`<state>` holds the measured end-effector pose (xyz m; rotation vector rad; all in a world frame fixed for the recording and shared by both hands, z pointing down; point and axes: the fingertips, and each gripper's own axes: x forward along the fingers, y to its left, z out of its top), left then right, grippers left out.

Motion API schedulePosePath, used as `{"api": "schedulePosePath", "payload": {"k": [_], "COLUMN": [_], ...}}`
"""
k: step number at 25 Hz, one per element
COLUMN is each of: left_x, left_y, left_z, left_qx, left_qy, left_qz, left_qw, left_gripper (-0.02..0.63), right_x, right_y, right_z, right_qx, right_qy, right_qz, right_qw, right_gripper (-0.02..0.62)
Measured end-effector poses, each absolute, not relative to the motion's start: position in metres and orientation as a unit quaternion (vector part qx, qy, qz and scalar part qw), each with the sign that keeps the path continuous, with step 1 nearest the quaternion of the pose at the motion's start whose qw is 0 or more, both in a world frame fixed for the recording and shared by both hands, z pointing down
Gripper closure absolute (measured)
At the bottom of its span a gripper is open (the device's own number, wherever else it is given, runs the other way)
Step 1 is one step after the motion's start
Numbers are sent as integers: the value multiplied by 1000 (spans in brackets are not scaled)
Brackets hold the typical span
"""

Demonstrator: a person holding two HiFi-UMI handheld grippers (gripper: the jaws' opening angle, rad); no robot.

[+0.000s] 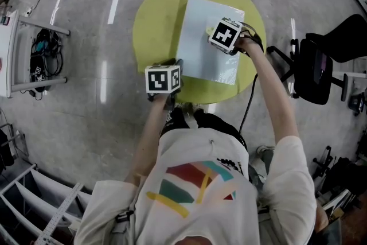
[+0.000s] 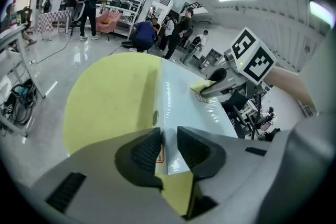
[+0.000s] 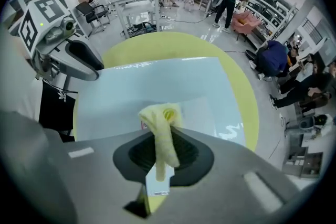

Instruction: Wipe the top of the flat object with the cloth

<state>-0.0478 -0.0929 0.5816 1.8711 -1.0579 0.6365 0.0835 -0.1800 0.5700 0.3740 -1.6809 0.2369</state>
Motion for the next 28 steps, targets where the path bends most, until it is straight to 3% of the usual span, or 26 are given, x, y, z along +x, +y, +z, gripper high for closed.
{"api": "schedulePosePath", "payload": {"k": [28], "left_x": [-45], "left_y": [-94], "left_z": [582], "left_qx": [757], "left_qy": [-416], "left_qz": [251], "left_qw": [436], "left_gripper": [500], "right_x": [46], "right_y": [-46], "right_z": [570], "right_qx": [115], "right_qy": [-753], "right_qz": [114], "right_qw": [637], "right_gripper": [568]}}
